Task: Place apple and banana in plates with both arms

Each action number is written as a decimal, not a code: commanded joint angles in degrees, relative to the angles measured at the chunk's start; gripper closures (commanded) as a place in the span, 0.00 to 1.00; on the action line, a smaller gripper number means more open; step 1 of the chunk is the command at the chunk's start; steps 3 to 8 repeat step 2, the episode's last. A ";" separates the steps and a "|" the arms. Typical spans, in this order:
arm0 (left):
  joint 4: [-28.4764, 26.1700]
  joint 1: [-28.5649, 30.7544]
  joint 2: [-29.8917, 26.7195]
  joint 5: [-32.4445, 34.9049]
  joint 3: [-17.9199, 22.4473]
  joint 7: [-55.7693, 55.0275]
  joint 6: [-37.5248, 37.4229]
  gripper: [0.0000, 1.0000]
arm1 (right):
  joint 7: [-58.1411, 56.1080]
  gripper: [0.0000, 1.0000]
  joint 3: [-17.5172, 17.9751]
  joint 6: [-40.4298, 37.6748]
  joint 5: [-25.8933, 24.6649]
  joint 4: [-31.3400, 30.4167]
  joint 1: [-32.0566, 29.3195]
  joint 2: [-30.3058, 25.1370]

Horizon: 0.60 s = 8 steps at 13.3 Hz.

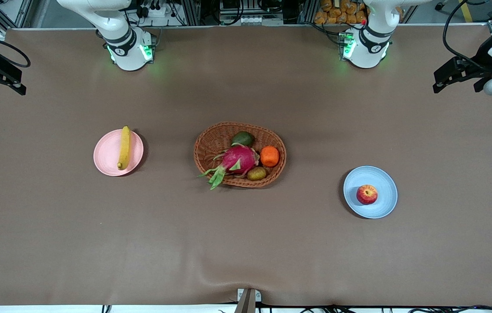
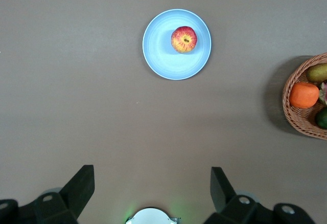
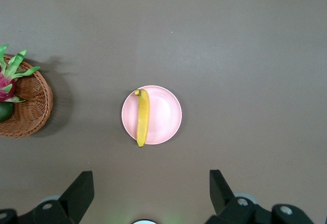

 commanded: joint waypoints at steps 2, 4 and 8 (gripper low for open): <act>1.18 0.28 0.50 -0.40 0.01 0.80 -0.38 0.00 | -0.25 0.00 0.42 -0.64 1.60 1.53 -1.21 0.66; 1.18 0.28 0.50 -0.40 0.01 0.80 -0.38 0.00 | -0.25 0.00 0.42 -0.64 1.60 1.53 -1.21 0.66; 1.18 0.28 0.50 -0.40 0.01 0.80 -0.38 0.00 | -0.25 0.00 0.42 -0.64 1.60 1.53 -1.21 0.66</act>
